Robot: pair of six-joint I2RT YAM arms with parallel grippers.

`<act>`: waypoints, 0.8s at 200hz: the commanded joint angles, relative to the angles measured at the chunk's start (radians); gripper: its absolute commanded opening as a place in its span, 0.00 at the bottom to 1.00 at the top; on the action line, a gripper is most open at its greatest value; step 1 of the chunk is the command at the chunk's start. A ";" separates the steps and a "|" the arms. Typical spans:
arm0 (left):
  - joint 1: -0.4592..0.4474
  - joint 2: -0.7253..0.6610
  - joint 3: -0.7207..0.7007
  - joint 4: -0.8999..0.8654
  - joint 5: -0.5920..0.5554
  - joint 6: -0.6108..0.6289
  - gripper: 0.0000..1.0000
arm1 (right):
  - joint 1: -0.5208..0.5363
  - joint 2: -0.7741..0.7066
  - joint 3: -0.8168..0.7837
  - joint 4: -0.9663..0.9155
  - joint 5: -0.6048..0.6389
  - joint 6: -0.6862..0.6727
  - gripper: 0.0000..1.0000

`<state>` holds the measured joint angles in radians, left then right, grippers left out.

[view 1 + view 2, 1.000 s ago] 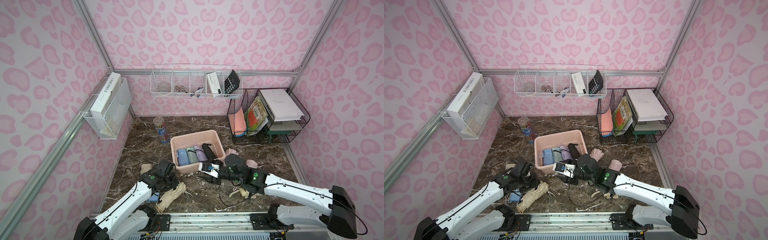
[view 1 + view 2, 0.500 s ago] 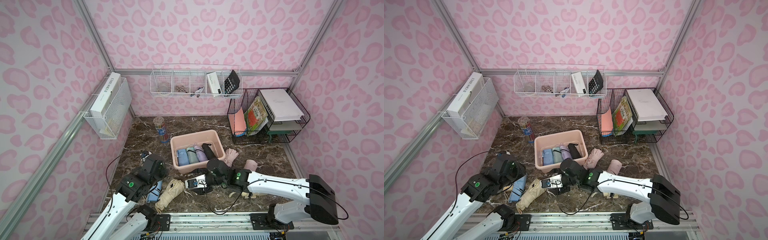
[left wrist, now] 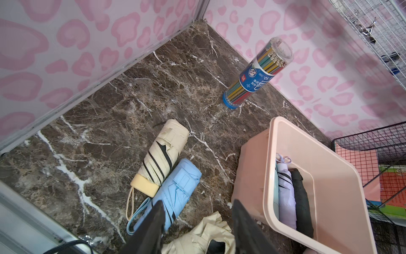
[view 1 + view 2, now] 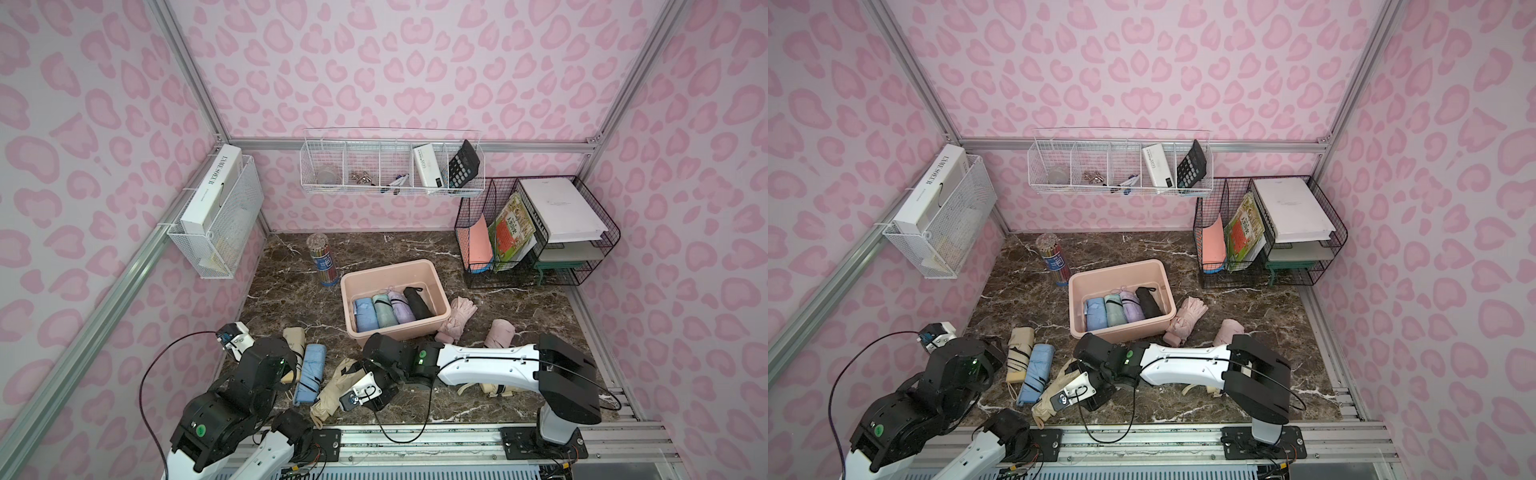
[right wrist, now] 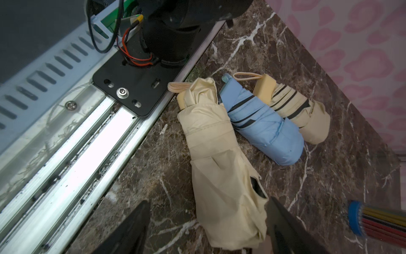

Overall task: Put the umbrella into the storage box
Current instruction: Pick up the umbrella from the center of the board.

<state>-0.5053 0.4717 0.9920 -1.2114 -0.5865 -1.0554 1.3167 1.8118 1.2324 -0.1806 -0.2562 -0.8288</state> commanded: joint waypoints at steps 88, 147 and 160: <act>0.001 -0.021 0.033 -0.067 -0.009 -0.018 0.51 | 0.039 0.254 0.272 -0.111 0.064 -0.077 0.76; 0.000 -0.016 0.043 -0.072 0.001 -0.024 0.51 | 0.040 0.378 0.407 -0.221 0.058 -0.100 0.73; 0.000 -0.014 0.044 -0.076 0.004 -0.028 0.51 | 0.041 0.404 0.424 -0.226 0.069 -0.099 0.72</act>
<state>-0.5053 0.4522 1.0283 -1.2716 -0.5861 -1.0752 1.3548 2.1811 1.6257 -0.3550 -0.2005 -0.9207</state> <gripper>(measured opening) 0.506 0.725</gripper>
